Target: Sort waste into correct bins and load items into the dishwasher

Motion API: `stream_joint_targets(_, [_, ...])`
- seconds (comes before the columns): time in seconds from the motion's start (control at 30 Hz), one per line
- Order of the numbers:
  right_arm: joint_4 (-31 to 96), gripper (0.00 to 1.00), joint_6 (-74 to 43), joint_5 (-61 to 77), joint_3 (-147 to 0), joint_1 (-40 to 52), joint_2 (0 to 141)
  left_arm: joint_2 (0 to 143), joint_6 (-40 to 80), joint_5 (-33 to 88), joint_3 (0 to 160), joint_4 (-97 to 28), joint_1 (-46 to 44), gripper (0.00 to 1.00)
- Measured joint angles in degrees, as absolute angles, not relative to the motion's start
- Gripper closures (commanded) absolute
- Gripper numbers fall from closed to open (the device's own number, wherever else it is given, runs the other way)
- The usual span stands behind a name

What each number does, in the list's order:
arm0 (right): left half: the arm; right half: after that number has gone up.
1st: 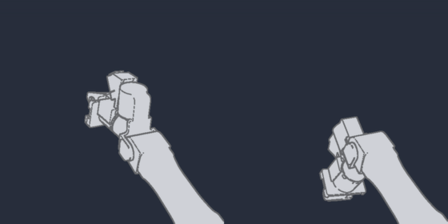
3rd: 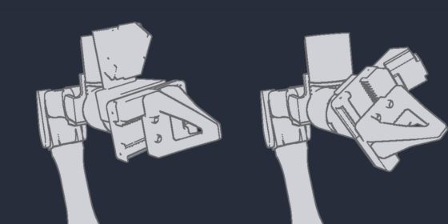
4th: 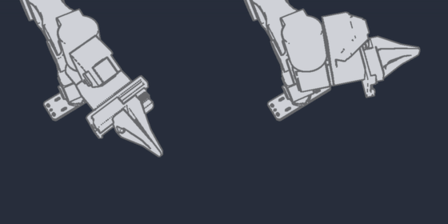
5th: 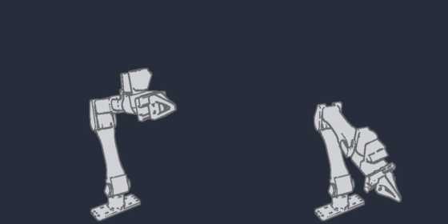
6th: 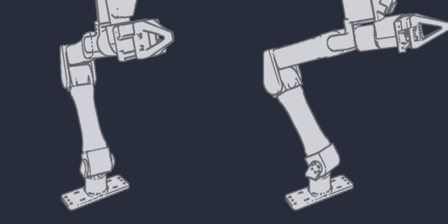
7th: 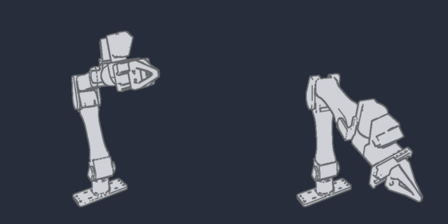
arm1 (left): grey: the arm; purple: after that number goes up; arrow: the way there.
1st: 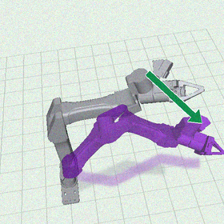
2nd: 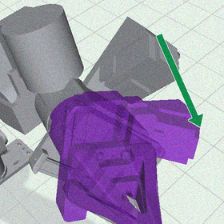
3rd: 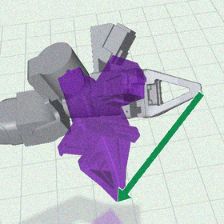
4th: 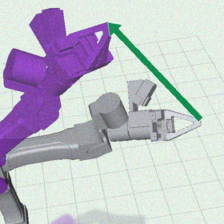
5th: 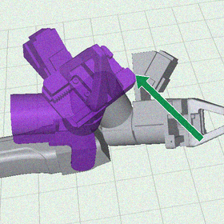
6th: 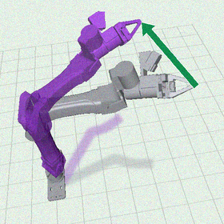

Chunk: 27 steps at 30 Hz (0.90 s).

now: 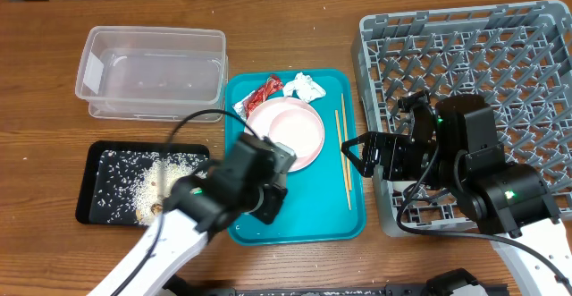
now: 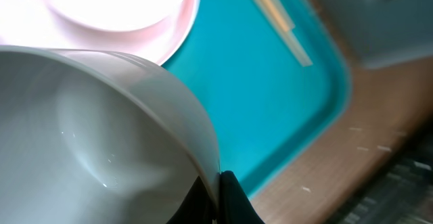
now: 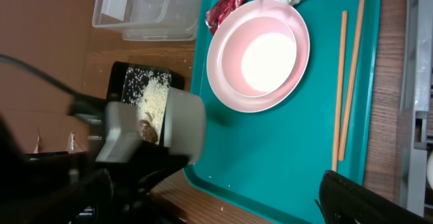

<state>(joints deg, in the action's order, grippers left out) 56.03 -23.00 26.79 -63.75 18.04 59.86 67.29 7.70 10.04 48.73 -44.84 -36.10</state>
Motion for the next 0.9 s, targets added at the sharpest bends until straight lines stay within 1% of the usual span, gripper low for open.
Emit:
stream_joint_targets(0.13, [56.21, 0.0, -23.59, 26.76, -63.75, 18.04, 59.86, 74.17, 11.94, 3.05, 48.56, -41.91, -39.05, 0.95])
stream_joint_targets(0.2, [56.55, 0.0, -23.77, 26.76, -63.75, 18.04, 59.86, 77.3, 13.69, 1.19, 48.49, -41.43, -39.03, 0.91])
stream_joint_targets(0.27, [56.99, 0.0, -23.77, 26.72, -63.75, 18.04, 59.86, 79.61, 15.14, 0.16, 48.31, -41.54, -39.03, 0.89])
stream_joint_targets(0.37, [57.71, 0.0, -23.79, 26.5, -63.75, 18.04, 59.86, 81.06, 16.51, 0.16, 48.14, -41.56, -39.03, 0.85])
stream_joint_targets(0.4, [57.78, 0.0, -23.79, 26.41, -63.75, 18.04, 59.86, 81.06, 16.71, 0.16, 48.14, -41.6, -39.03, 0.81])
stream_joint_targets(0.43, [57.8, 0.0, -23.79, 26.3, -63.75, 18.04, 59.86, 81.03, 16.86, 0.16, 48.14, -41.65, -39.03, 0.74])
stream_joint_targets(0.5, [57.82, 0.0, -23.81, 26.09, -63.75, 18.04, 59.86, 81.01, 17.21, 0.14, 48.16, -42.5, -39.03, 0.67])
stream_joint_targets(0.6, [57.87, 0.0, -23.79, 25.93, -63.75, 18.04, 59.86, 81.01, 17.63, -0.01, 49.95, -46.33, -39.03, 0.53])
stream_joint_targets(0.63, [57.87, 0.0, -23.81, 25.89, -63.75, 18.04, 59.86, 81.01, 17.61, -0.19, 51.2, -47.53, -39.03, 0.46])
stream_joint_targets(0.7, [57.87, 0.0, -23.94, 25.67, -63.75, 18.04, 59.86, 81.01, 17.32, -1.65, 55.96, -49.87, -39.03, 0.29])
stream_joint_targets(0.73, [57.87, 0.0, -23.97, 25.58, -63.75, 18.04, 59.86, 81.01, 16.97, -2.66, 58.78, -50.11, -39.03, 0.25])
stream_joint_targets(0.8, [57.87, 0.0, -23.97, 25.47, -63.75, 18.04, 59.86, 81.01, 16.08, -4.95, 64.4, -48.99, -38.81, 0.23])
stream_joint_targets(0.9, [57.89, 0.0, -23.97, 25.47, -63.75, 18.04, 59.86, 80.97, 13.52, -7.97, 69.76, -44.05, -37.34, 0.23])
